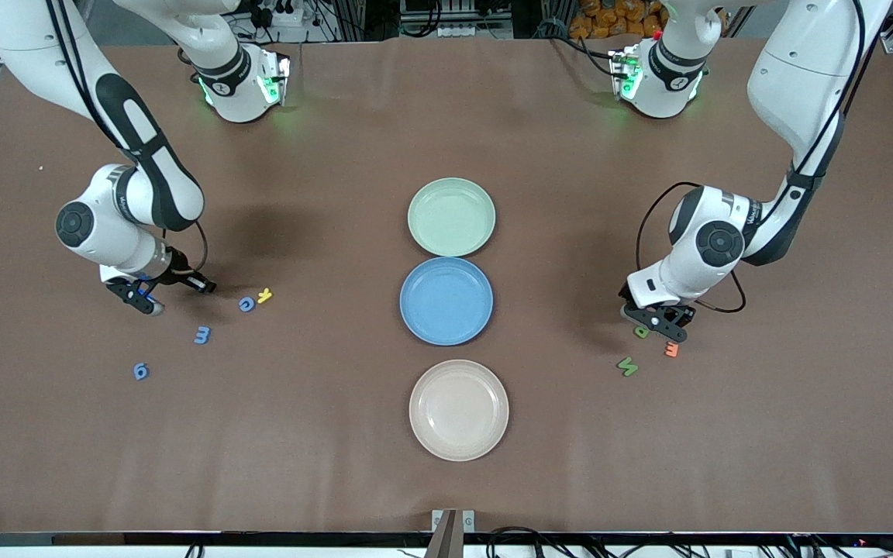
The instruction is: Sort letters by color into matching plates
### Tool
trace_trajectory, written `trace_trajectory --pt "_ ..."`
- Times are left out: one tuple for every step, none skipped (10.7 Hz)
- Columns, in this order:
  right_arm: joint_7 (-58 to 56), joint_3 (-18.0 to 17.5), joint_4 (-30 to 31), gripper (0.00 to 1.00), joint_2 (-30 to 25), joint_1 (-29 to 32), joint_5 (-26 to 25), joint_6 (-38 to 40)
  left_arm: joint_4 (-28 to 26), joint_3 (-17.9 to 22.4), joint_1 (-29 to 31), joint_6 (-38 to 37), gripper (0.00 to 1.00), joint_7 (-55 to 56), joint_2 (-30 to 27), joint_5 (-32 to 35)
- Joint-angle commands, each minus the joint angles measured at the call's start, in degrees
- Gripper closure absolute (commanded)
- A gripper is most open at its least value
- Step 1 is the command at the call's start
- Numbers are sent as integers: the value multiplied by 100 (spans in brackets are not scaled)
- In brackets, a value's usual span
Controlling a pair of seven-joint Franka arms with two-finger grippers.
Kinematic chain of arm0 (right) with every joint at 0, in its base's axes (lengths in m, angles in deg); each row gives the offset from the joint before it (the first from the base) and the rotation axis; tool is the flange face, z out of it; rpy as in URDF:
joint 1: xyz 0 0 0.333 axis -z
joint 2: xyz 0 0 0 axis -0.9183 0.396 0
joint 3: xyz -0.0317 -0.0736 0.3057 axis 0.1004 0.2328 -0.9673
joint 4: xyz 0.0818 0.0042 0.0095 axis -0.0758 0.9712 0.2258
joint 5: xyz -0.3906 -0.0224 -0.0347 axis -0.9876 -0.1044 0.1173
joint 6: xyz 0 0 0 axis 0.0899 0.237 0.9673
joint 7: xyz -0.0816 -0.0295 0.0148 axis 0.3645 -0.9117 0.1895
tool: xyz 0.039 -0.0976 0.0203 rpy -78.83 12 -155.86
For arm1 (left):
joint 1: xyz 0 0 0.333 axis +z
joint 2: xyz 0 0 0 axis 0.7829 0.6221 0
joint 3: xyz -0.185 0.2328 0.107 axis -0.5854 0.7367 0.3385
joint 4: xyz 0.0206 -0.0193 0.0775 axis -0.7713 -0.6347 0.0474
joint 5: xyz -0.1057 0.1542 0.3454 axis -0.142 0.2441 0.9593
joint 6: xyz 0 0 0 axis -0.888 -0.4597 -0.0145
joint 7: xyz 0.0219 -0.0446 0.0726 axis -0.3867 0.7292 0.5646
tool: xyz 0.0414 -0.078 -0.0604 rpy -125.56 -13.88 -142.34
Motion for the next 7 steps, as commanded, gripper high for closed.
trace_trajectory --pt "-447 -29 18 83 -110 -60 -115 104 67 -55 107 95 19 -78 92 34" --pt "-737 -29 -113 83 -250 -69 -229 384 67 -55 107 95 21 -78 92 34" --pt "-853 -38 -375 84 -347 -86 -274 822 85 -55 107 95 22 -78 92 25" --pt "-889 -38 -569 85 -426 -208 -301 1209 111 -64 107 95 29 -78 109 25" --pt "-898 -38 -728 85 -497 -348 -336 1378 138 -64 107 95 32 -78 118 25" --pt "-915 -38 -851 85 -506 -524 -380 1397 173 -64 116 95 37 -78 136 16" --pt "-915 -47 -948 85 -515 -761 -389 1398 199 -64 116 95 44 -78 136 -88"
